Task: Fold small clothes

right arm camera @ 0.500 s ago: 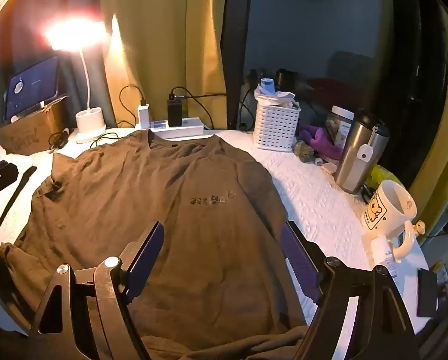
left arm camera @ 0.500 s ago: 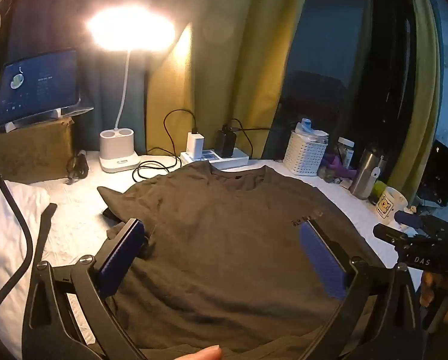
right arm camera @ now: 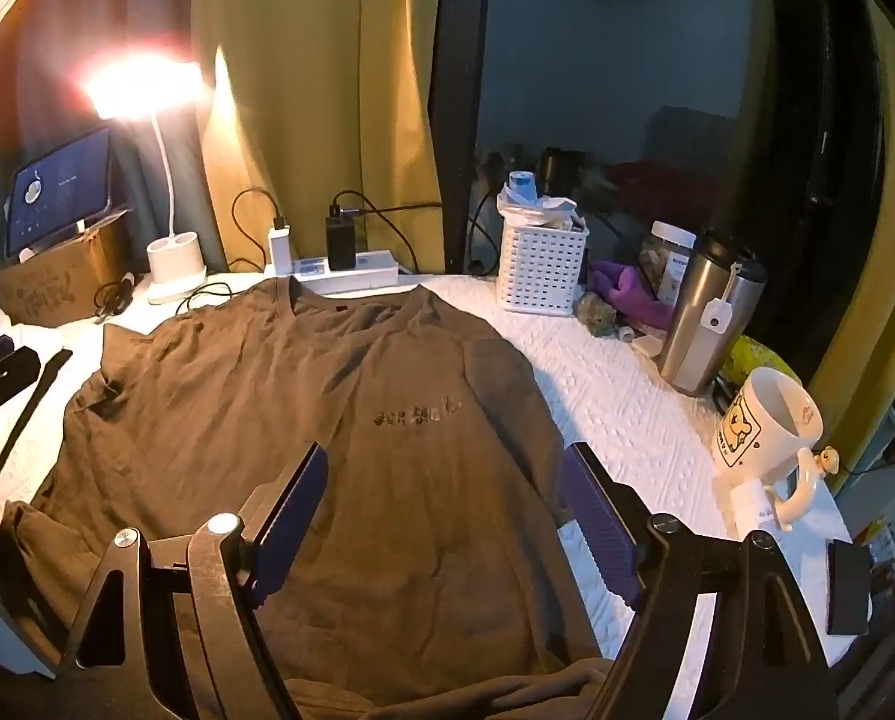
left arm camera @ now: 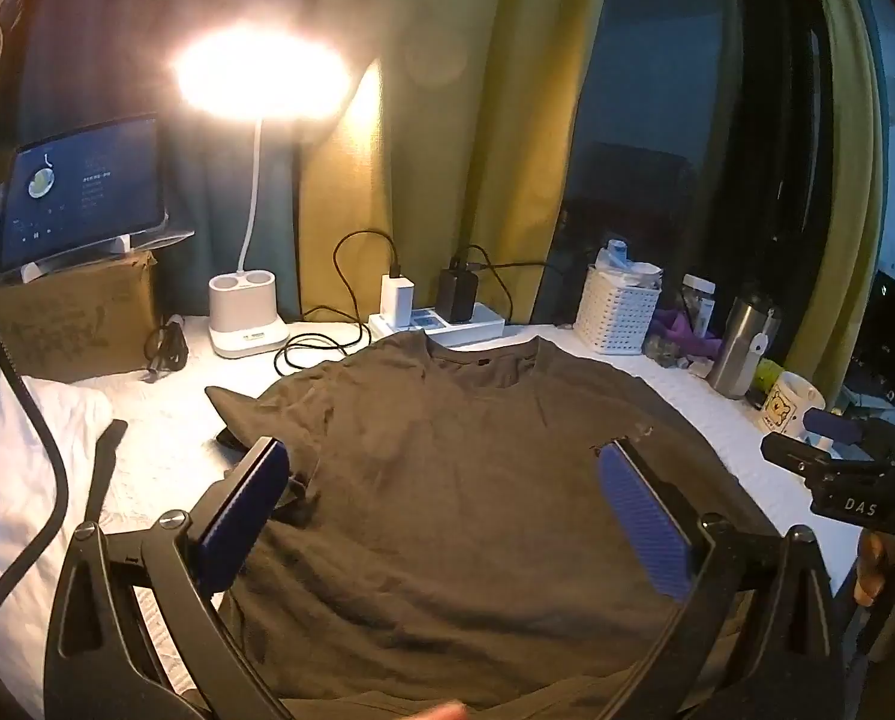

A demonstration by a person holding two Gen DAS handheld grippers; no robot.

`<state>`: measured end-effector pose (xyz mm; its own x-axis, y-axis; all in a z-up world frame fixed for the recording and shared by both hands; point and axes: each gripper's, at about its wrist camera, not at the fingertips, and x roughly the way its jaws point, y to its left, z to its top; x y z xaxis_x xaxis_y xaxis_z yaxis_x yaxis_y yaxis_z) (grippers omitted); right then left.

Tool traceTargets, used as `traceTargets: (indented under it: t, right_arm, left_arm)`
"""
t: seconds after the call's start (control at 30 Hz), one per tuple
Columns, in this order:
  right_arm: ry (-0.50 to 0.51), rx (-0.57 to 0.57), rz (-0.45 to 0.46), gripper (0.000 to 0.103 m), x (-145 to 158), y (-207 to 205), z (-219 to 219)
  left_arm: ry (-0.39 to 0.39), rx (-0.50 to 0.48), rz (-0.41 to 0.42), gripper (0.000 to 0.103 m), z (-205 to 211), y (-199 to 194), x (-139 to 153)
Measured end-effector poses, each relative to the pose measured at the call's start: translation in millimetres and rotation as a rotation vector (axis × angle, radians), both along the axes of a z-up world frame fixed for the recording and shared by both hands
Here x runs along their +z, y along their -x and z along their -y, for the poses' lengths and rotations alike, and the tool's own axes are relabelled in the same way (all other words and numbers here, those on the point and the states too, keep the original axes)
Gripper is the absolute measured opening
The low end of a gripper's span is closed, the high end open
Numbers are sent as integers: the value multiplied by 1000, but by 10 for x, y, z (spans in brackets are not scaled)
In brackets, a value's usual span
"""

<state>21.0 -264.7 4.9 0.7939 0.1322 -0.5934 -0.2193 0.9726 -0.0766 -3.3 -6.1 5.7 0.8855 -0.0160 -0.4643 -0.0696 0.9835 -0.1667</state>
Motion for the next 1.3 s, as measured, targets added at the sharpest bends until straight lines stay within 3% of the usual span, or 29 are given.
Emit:
traceTargets:
  t: [1.3]
  right_arm:
    - [-11, 2, 10, 82, 83, 37, 4]
  left_arm:
    - [-19, 0, 22, 102, -19, 62, 89]
